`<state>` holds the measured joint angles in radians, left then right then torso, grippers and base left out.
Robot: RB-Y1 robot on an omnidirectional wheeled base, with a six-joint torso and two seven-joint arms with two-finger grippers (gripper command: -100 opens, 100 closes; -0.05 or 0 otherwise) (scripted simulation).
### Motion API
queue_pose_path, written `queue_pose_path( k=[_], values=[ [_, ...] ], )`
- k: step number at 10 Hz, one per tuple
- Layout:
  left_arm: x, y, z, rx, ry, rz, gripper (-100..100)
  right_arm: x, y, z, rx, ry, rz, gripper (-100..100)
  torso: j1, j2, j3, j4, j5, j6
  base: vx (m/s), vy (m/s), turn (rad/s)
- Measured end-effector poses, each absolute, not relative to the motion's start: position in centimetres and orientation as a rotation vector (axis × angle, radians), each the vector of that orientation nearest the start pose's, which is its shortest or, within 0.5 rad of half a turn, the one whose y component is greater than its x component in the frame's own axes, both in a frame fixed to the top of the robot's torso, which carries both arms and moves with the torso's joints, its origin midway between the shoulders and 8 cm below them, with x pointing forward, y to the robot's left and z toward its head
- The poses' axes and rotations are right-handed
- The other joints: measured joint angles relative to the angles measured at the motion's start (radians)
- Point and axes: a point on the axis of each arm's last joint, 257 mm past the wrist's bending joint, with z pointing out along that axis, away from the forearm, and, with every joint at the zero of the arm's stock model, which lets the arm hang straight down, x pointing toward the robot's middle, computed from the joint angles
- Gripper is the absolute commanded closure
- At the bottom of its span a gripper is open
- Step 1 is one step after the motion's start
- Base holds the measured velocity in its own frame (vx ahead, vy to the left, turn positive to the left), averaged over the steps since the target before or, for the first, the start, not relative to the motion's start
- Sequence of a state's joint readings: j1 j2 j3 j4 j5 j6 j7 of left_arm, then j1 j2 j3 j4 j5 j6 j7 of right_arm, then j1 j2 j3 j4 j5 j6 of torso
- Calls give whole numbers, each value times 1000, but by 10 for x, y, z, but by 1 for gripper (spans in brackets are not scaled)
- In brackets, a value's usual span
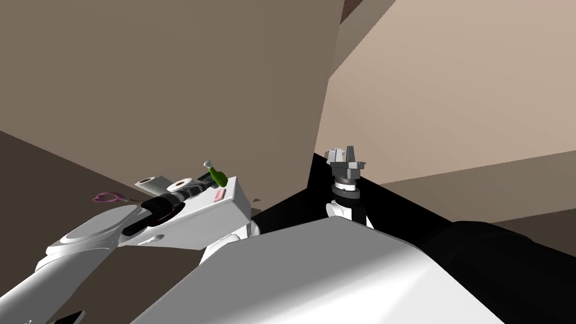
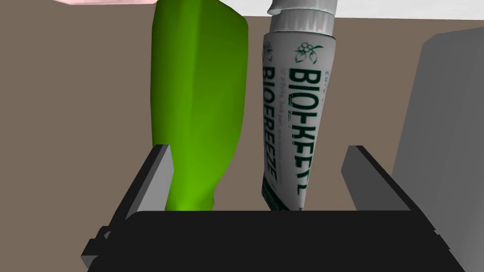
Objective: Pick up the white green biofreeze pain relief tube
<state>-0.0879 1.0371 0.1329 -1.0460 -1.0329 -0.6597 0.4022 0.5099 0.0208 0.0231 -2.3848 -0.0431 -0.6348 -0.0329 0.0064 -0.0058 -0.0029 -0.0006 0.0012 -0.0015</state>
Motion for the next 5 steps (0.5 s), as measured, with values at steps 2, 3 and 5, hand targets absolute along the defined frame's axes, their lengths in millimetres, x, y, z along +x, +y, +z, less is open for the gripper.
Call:
queue_pose_path(
  k=[2, 3, 5],
  values=[
    [501, 567, -178, 60, 1920, -144, -100, 293, -273, 88, 521, 397, 1422, 0, -2, 1, 0, 0, 0, 0, 39, -17, 118],
    [501, 564, -179, 72, 1921, -154, -100, 293, -273, 88, 522, 397, 1422, 0, -4, -2, -1, -1, 0, -1, 195, -54, 332],
    [500, 555, -181, 123, 1925, -187, -100, 293, -273, 88, 522, 397, 1422, 0, -7, -11, -6, -3, -1, -1, 192, -89, 315]
  ],
)
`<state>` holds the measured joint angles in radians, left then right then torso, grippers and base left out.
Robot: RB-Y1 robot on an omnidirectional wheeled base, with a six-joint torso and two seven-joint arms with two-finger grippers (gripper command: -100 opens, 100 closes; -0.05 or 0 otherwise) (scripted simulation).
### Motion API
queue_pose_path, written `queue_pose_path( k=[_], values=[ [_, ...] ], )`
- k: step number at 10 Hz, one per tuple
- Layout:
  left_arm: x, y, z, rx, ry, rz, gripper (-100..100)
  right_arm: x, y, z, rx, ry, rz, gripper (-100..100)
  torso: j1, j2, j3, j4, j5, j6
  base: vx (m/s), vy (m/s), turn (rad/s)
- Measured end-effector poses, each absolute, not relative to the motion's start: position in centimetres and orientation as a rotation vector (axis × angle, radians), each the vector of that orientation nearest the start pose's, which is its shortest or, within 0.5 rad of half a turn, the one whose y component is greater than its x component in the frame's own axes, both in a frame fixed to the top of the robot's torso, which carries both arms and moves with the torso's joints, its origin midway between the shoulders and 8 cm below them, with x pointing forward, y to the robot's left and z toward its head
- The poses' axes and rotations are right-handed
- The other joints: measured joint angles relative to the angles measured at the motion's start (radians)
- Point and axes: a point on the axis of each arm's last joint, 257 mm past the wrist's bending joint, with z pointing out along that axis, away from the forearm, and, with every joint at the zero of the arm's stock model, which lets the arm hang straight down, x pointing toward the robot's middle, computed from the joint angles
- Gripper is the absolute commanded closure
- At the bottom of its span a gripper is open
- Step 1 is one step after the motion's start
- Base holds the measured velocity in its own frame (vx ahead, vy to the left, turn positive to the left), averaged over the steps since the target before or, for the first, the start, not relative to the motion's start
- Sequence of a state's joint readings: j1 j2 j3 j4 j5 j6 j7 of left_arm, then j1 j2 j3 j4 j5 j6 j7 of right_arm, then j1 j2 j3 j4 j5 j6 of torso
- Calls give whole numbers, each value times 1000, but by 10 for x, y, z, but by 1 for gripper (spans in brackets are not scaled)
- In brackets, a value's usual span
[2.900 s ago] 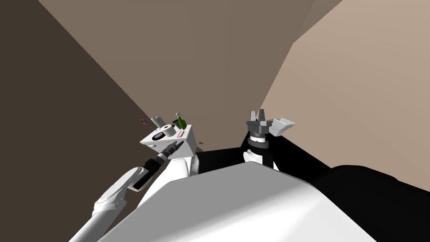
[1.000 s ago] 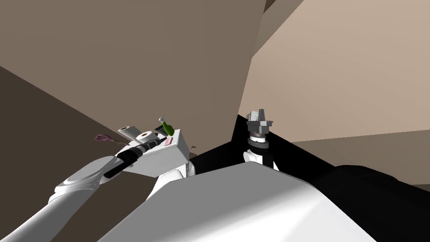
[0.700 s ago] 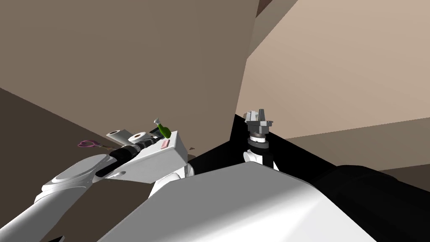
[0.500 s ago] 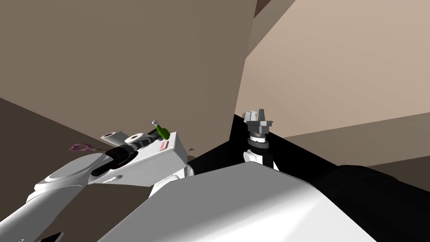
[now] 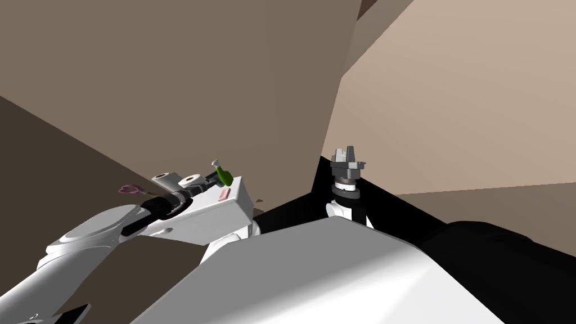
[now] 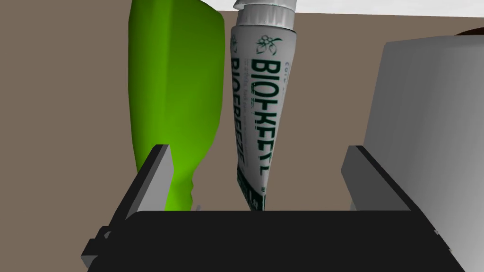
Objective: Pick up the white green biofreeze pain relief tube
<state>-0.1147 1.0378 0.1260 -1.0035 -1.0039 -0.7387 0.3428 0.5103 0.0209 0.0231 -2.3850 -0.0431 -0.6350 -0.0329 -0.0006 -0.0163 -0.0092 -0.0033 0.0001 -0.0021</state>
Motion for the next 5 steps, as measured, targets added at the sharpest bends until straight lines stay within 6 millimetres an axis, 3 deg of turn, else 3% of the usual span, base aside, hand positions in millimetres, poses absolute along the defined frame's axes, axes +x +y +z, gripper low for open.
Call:
queue_pose_path(
  k=[2, 3, 5],
  values=[
    [499, 544, -182, 173, 1927, -219, -100, 293, -273, 88, 521, 397, 1422, 0, -1, 1, 0, 0, 0, 1, 142, -84, 163],
    [499, 539, -181, 194, 1926, -236, -100, 293, -273, 88, 522, 397, 1422, 0, 0, 1, 1, 0, 0, 0, 167, -71, 375],
    [498, 531, -181, 237, 1922, -263, -100, 293, -273, 88, 521, 397, 1422, 0, 2, 2, 1, 0, 0, 2, 120, -66, 127]
  ],
)
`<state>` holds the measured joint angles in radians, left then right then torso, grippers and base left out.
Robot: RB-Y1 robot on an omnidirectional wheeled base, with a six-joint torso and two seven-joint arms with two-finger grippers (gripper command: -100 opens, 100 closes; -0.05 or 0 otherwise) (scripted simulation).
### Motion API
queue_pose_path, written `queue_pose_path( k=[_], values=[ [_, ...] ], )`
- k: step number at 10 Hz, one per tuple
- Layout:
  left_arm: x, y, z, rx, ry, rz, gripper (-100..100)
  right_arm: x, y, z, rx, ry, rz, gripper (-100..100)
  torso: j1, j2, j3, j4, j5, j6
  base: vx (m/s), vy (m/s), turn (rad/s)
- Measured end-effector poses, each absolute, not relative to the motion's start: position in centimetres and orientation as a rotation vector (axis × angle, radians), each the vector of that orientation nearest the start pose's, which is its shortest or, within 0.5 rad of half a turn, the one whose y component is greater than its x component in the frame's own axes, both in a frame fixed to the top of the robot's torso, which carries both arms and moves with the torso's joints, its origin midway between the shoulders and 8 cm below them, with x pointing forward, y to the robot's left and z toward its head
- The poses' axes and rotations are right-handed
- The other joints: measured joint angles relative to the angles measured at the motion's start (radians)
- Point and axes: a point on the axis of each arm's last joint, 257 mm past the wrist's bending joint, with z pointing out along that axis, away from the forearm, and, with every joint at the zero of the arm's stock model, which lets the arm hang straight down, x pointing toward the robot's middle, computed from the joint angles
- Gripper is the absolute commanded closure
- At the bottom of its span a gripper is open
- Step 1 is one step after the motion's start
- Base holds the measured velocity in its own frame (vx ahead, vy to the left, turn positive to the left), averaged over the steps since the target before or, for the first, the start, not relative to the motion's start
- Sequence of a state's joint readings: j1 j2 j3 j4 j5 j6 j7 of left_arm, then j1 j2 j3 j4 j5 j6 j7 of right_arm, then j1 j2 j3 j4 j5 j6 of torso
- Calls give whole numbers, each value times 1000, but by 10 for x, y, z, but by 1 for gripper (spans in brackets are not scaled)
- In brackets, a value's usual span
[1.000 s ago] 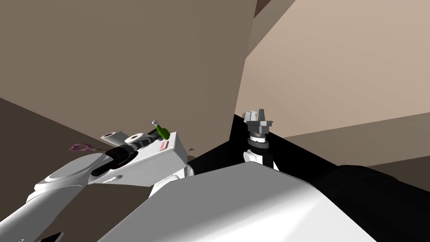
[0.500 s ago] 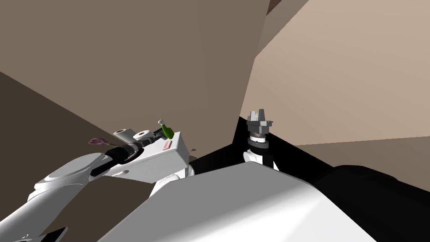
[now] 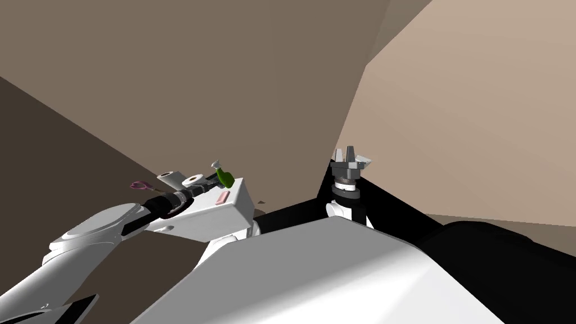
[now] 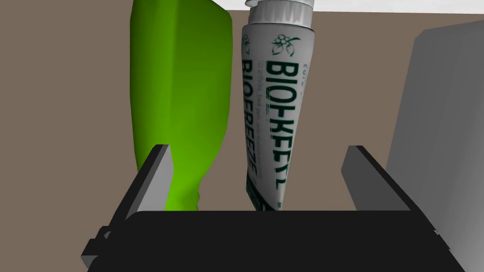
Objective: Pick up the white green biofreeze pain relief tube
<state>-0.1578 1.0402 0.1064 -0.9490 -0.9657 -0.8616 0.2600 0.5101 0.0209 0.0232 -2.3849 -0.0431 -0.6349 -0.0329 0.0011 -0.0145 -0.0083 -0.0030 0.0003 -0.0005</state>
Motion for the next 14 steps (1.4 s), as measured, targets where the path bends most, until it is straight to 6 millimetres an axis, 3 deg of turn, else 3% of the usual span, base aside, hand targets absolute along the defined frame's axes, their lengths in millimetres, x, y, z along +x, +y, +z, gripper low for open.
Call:
queue_pose_path(
  k=[5, 6, 10, 11, 12, 14],
  values=[
    [495, 509, -176, 348, 1897, -338, -100, 293, -273, 88, 522, 397, 1422, 0, -2, -1, -1, 0, 0, -1, 121, -87, 206],
    [494, 508, -176, 355, 1896, -340, 100, 293, -273, 88, 521, 397, 1422, 0, 1, 2, 1, 0, 1, 2, 10, -8, -1],
    [494, 508, -175, 356, 1894, -340, 100, 293, -273, 88, 521, 397, 1422, 0, 5, 5, 2, 0, 2, 2, 1, 0, 2],
    [494, 508, -175, 356, 1895, -340, 0, 293, -273, 88, 521, 397, 1422, 0, 5, 5, 2, 0, 2, 2, 0, 0, 0],
    [494, 508, -175, 356, 1895, -340, 100, 293, -273, 88, 521, 397, 1422, 0, 5, 5, 2, 0, 2, 2, -46, 51, -342],
    [495, 509, -176, 346, 1896, -335, 100, 293, -273, 88, 521, 397, 1422, 0, 9, 9, 4, 0, 4, 0, -84, 74, -123]
  ],
)
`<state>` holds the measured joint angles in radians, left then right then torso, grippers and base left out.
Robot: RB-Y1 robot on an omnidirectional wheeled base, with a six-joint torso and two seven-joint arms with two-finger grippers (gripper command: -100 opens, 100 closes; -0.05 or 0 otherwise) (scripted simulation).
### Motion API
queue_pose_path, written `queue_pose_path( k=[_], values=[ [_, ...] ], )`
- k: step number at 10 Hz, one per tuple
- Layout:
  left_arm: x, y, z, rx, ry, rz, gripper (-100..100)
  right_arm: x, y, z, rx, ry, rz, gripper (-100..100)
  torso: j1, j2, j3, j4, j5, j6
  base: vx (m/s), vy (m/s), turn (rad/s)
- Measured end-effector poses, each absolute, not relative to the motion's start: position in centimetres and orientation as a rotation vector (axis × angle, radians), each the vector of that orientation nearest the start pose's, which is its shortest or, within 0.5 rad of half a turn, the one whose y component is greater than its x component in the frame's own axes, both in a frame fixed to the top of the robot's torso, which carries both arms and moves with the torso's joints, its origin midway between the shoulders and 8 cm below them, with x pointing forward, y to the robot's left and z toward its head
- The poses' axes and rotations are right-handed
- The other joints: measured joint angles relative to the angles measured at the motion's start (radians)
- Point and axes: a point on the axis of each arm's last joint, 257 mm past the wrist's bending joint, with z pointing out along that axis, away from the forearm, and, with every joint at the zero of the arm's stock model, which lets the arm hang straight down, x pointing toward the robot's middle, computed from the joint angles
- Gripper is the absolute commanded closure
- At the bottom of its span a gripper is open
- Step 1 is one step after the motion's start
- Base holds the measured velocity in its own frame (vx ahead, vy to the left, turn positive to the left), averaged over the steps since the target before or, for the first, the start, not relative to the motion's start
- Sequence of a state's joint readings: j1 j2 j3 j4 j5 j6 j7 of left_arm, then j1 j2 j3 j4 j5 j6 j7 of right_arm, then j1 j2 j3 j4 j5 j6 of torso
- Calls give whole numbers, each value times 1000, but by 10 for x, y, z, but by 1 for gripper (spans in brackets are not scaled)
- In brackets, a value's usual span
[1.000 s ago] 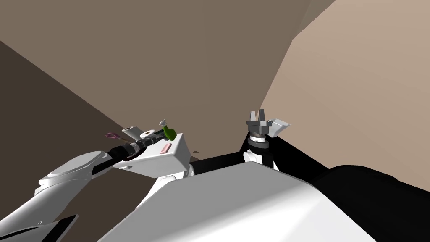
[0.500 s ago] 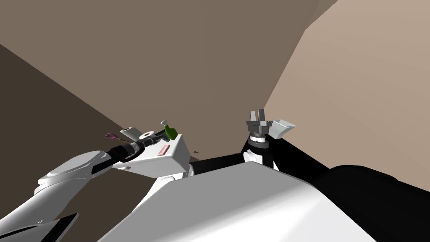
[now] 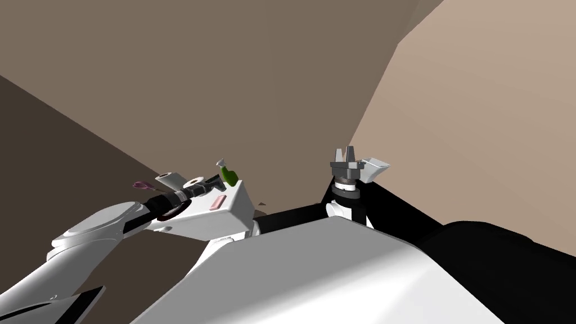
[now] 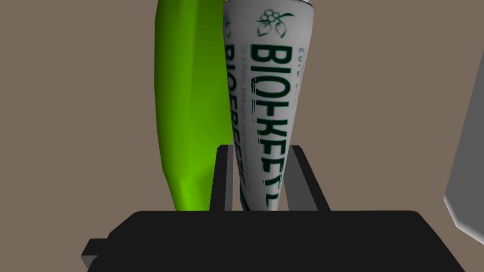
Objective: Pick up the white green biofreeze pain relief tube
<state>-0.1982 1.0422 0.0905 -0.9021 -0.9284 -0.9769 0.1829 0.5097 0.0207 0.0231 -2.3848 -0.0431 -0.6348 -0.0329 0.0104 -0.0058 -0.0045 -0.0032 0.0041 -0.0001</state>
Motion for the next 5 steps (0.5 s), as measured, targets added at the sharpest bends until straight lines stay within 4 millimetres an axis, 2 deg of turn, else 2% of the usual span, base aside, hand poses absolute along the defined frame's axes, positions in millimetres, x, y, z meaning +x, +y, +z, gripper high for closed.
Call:
queue_pose_path(
  k=[2, 4, 5],
  values=[
    [495, 518, -177, 303, 1909, -305, 100, 293, -273, 89, 521, 397, 1423, 0, 4, 4, 2, -1, 2, 1, -182, 111, -280],
    [498, 526, -179, 257, 1919, -279, 100, 293, -273, 88, 521, 397, 1422, 0, 5, 3, 0, -2, 3, -1, -121, 74, -166],
    [497, 531, -181, 235, 1922, -263, 100, 293, -273, 88, 521, 397, 1423, 0, 4, 2, 0, -2, 3, 0, -165, 93, -292]
  ],
)
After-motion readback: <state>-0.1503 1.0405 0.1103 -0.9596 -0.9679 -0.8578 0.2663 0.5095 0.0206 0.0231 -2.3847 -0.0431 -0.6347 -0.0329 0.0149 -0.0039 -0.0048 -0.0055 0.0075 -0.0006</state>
